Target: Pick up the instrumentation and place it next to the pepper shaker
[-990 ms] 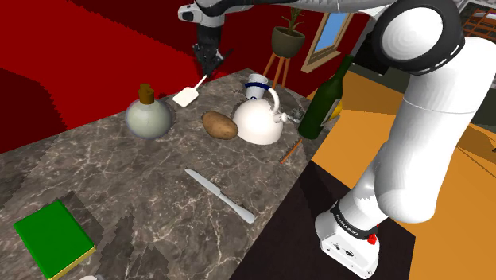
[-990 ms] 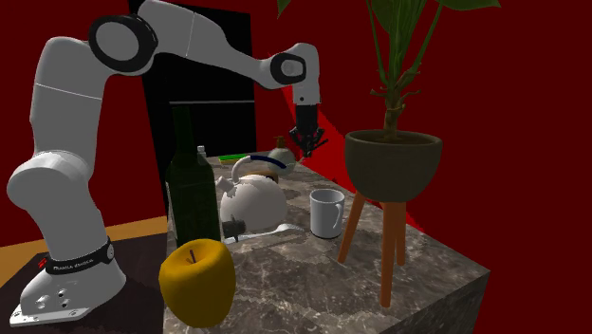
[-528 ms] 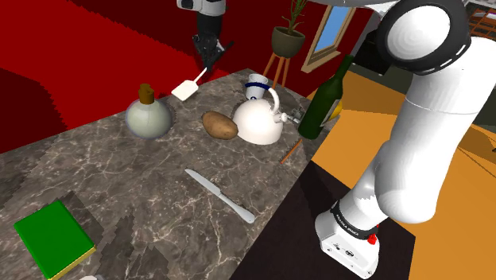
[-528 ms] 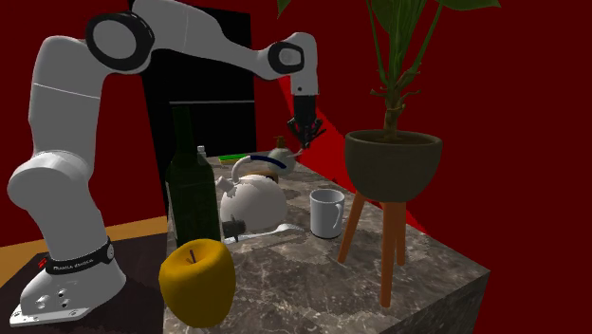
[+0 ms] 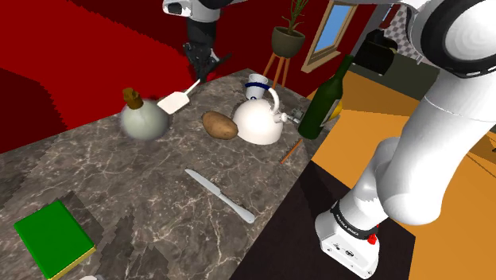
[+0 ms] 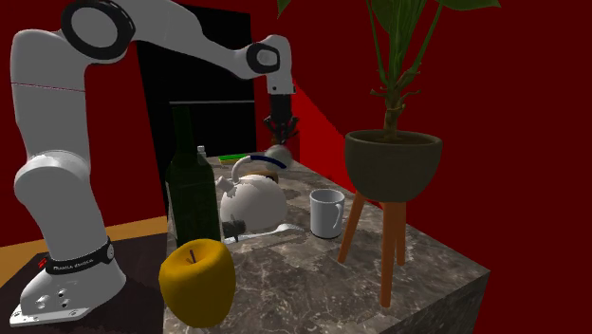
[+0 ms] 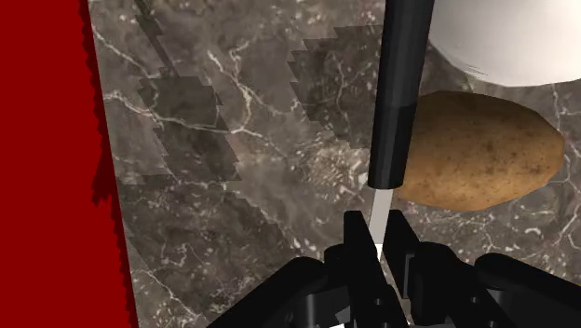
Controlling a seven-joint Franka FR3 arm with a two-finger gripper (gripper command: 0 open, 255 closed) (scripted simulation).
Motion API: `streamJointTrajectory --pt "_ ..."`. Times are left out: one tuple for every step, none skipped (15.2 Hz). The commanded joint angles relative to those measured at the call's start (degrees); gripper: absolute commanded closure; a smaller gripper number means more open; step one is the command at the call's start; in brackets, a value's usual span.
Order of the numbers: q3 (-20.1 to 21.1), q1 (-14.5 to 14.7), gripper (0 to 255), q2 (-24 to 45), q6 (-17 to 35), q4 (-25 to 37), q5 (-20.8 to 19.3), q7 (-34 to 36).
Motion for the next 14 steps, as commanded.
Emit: streamJointTrajectory --pt "1.04 1.43 255 -1.95 0.5 -2.62 -0.13 2.6" --pt "1.58 2.11 255 -2.76 0.65 -3.66 -0.17 3.83" --pt "2.12 2.79 255 -3.53 0.77 -4.63 -0.19 5.07" --pt "2.69 3.46 255 -4.24 0.87 -5.52 -0.19 6.32" --pt "3.25 4.14 255 -4.91 0.95 -6.34 -0.19 7.57" --pt "3.84 4.82 255 -5.52 1.01 -7.09 -0.17 8.84" --pt "4.44 5.48 255 -6.07 1.05 -7.77 -0.13 10.1" --pt "5.06 6.15 255 -6.58 1.07 -8.38 -0.09 11.38" --pt "5.69 6.81 255 -7.03 1.08 -8.92 -0.04 12.66" --pt "6.32 7.48 255 -7.43 1.08 -9.39 0.02 13.94" --pt "6.95 8.15 255 -7.77 1.06 -9.8 0.08 15.24" --pt "7.6 8.82 255 -8.07 1.03 -10.13 0.14 16.53" --pt "8.26 9.49 255 -8.3 0.98 -10.4 0.21 17.84" --pt "8.93 10.15 255 -8.49 0.93 -10.6 0.28 19.15"
